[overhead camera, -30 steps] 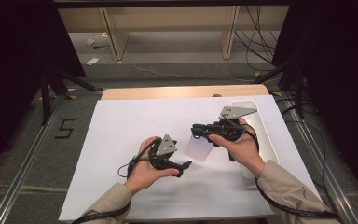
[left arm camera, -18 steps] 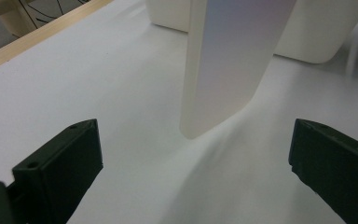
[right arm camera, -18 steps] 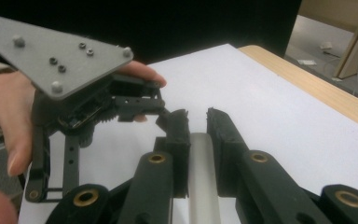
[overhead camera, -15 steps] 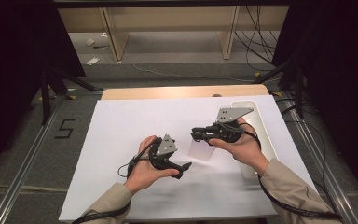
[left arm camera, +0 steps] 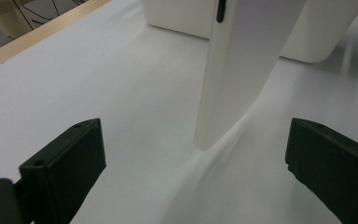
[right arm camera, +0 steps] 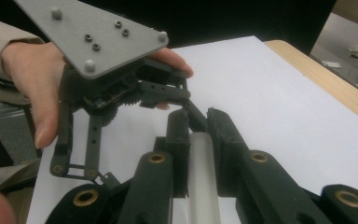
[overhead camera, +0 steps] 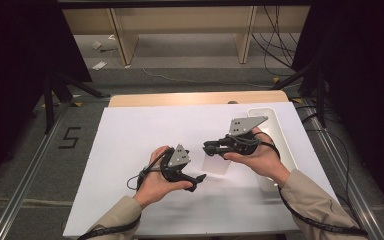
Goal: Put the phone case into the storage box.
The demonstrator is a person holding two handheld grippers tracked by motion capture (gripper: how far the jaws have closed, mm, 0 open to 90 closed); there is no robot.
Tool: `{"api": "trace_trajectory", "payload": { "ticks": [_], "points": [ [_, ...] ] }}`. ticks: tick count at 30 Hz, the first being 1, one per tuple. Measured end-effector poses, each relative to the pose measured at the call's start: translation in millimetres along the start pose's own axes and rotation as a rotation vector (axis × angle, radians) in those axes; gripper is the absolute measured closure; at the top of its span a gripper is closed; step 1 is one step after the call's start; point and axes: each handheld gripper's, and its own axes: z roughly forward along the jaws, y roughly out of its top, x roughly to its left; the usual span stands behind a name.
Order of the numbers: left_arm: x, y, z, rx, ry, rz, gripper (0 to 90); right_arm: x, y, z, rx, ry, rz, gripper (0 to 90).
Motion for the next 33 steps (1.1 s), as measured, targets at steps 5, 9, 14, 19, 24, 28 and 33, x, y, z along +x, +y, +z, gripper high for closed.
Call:
{"api": "trace_trajectory", "payload": {
  "ticks": [5, 9, 14, 19, 24, 28, 33],
  "points": [
    [-0.3, 0.3, 0.6, 0.000, -0.005, 0.003, 5.1, 3.5, 1.2, 2.6, 0.012, 0.031, -0.021, 80.1],
    [0.0, -0.2, 1.1, 0.000, -0.010, 0.002, 5.6, 4.5, 1.5, 3.5, 0.016, 0.045, -0.025, 80.1],
    [-0.4, -0.6, 2.8, 0.005, -0.015, 0.000, 6.6, 6.0, 2.7, 3.5, 0.018, 0.060, -0.029, 80.0],
    [-0.5, -0.9, 6.0, 0.009, -0.026, 0.001, 8.6, 6.5, 3.4, 3.4, 0.013, 0.066, -0.028, 80.0],
    [0.7, -2.1, 7.7, 0.011, -0.026, -0.004, 9.0, 7.2, 4.6, 2.5, 0.006, 0.073, -0.024, 80.0],
    [1.7, -2.9, 8.4, 0.016, -0.024, -0.003, 9.1, 7.1, 4.9, 2.3, 0.005, 0.078, -0.024, 80.0],
    [3.7, -4.0, 9.0, 0.019, -0.022, -0.003, 9.3, 7.9, 5.6, 2.4, 0.003, 0.087, -0.021, 80.0]
  ]
}}
